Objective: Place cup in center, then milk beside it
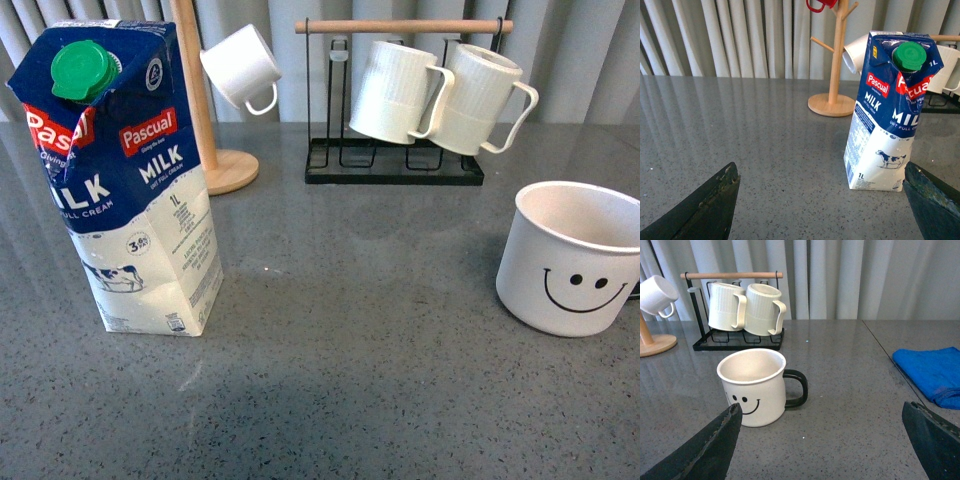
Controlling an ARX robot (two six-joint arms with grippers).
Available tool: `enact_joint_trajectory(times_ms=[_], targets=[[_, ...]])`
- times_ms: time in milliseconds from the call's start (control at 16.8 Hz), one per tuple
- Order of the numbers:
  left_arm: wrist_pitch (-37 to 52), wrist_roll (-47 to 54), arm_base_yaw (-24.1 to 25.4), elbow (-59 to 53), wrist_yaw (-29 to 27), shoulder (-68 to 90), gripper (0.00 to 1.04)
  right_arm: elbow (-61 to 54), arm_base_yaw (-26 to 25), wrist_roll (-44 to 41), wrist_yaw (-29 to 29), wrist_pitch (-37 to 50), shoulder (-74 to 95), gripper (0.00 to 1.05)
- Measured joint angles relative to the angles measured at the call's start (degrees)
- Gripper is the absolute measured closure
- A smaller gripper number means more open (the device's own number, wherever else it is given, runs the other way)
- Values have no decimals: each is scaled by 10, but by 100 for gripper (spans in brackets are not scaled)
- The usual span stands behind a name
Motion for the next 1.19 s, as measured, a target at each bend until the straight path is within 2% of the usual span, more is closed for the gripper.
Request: enact_joint_trajectory(times_ms=[1069, 1129, 1188], targets=[[0, 0, 0, 0, 0, 0, 7, 0, 0, 0, 0, 0, 0, 7], [0, 0, 0, 0, 0, 0, 7, 4, 37, 35, 84, -9, 22, 7], [0, 0, 0, 0, 0, 0, 7, 18, 45, 42, 100, 5, 45, 7]])
